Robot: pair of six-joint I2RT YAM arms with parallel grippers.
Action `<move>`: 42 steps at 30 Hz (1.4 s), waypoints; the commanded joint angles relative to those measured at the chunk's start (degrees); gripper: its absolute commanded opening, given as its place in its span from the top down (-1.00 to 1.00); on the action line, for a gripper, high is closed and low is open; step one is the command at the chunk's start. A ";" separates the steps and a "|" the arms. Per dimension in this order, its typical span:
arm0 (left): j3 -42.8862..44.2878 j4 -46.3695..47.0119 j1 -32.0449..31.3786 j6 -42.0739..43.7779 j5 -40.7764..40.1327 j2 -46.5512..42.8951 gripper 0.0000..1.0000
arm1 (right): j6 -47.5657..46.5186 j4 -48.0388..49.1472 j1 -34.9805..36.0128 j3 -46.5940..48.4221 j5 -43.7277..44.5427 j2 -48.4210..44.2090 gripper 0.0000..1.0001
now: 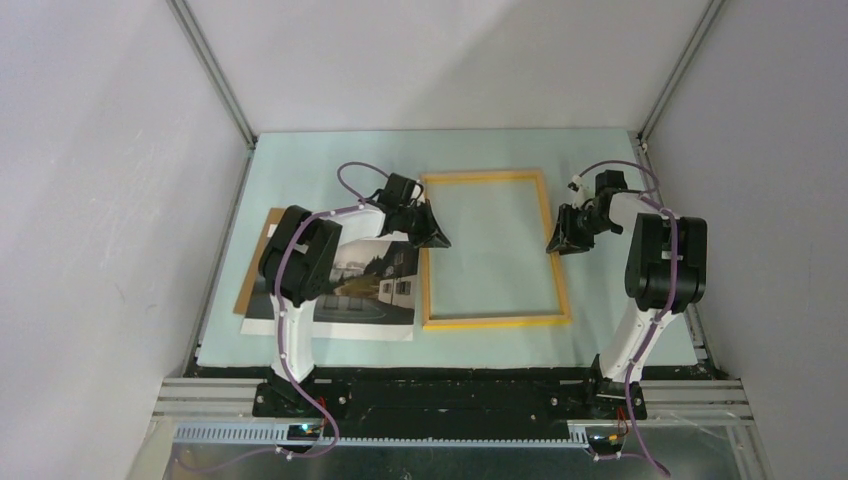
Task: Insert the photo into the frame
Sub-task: Place the photo frame item in the photo frame.
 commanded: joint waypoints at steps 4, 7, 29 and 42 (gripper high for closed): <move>-0.63 -4.63 -0.73 3.33 2.20 -1.87 1.00 | 1.09 -0.98 3.05 -1.61 -2.55 1.56 0.15; -0.40 -5.44 -0.75 3.35 2.52 -1.68 1.00 | 0.99 -0.98 3.06 -1.64 -2.58 1.66 0.11; 1.53 -13.24 -0.55 7.47 -1.11 -0.72 1.00 | 1.40 -0.13 3.05 -1.66 -0.63 -1.99 -0.08; 2.63 -13.46 -1.01 7.67 -2.29 -0.17 1.00 | 2.24 3.01 2.92 0.36 2.77 -5.34 -0.21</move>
